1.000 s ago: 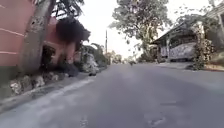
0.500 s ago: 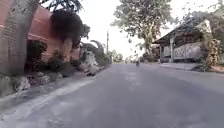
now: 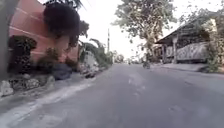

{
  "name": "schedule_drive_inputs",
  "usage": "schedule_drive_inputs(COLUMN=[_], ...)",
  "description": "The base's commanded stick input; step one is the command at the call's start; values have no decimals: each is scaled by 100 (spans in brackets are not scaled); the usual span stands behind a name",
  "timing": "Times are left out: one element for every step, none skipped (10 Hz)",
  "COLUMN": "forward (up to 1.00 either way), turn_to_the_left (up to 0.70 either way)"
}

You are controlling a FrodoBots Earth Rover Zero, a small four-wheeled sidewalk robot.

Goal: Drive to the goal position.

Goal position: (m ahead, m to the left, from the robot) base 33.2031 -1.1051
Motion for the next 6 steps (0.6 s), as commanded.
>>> schedule_drive_inputs(forward=[100,100,100,100,100,100], turn_to_the_left=[0,0,0,0,0,0])
